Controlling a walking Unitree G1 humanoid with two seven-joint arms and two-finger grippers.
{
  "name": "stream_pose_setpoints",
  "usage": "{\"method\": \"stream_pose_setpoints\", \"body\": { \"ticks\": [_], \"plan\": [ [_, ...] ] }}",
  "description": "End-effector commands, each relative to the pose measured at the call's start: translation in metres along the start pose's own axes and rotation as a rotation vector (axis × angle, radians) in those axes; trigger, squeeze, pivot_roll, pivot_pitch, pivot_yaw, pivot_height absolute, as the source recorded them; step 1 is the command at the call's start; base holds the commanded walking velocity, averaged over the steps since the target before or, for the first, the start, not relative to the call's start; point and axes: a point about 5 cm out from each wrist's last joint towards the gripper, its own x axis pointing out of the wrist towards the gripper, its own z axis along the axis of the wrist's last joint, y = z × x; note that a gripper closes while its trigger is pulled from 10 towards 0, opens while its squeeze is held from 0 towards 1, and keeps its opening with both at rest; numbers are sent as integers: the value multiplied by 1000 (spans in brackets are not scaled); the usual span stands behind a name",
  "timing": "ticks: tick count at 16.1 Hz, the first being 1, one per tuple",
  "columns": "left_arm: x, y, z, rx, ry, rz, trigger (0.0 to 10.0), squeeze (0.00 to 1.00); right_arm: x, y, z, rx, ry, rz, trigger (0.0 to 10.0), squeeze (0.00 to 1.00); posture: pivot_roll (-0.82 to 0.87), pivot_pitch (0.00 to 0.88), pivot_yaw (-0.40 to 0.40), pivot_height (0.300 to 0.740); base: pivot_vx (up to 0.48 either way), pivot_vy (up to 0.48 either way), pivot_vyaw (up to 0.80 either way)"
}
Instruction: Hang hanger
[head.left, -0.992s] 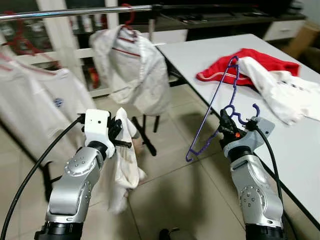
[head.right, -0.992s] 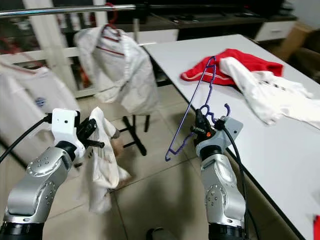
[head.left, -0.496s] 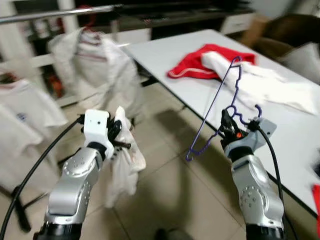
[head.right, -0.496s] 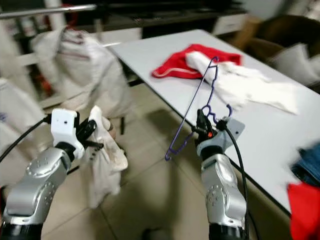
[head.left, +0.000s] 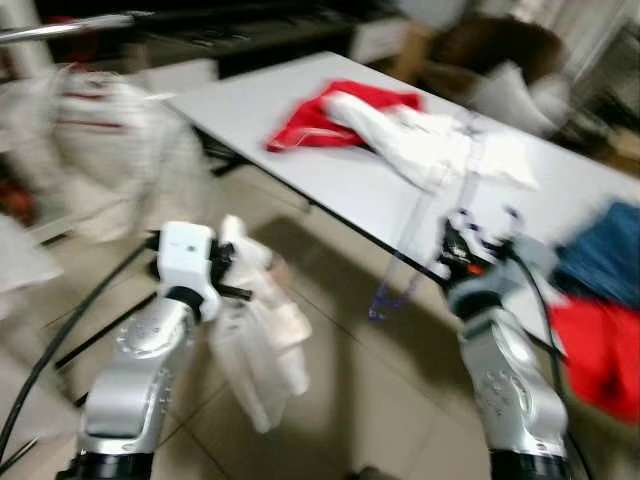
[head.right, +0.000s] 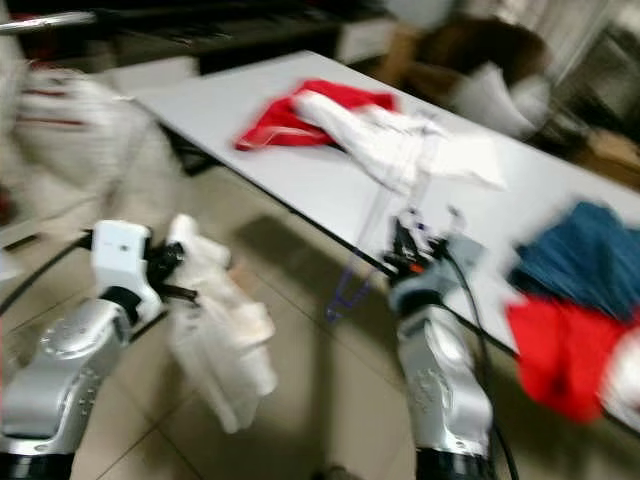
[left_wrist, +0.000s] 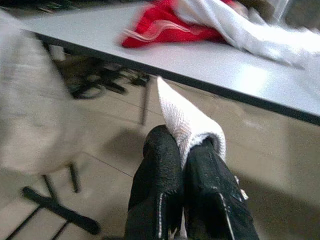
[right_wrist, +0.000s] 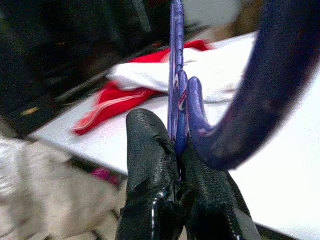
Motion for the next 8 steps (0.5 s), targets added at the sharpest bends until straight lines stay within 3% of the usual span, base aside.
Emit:
{"method": "stream_pose_setpoints", "body": {
  "ticks": [1, 2, 5, 7, 8],
  "plan": [
    [3, -12, 7, 5, -23, -38, 10000, 0, -4, -15, -2, -27, 27, -81, 10000, 0, -52, 0, -86, 719, 0, 0, -800],
    [3, -11, 7, 10, -31, -19, 10000, 0, -3, -15, -4, -72, 64, -79, 10000, 0, -52, 0, -88, 719, 0, 0, -800],
    [4, -2, 7, 42, -25, 48, 10000, 0, -2, -12, -3, -186, 95, -47, 10000, 0, -50, 0, -91, 719, 0, 0, 0],
    [3, -4, 10, 41, -7, -15, 10000, 0, -2, -10, -2, -234, 98, -48, 10000, 0, -50, 0, -91, 719, 0, 0, 0],
    [3, -4, 11, 59, -16, -25, 10000, 0, -1, -11, -2, -305, 98, -60, 10000, 0, -48, 0, -90, 719, 0, 0, 0]
  ]
}}
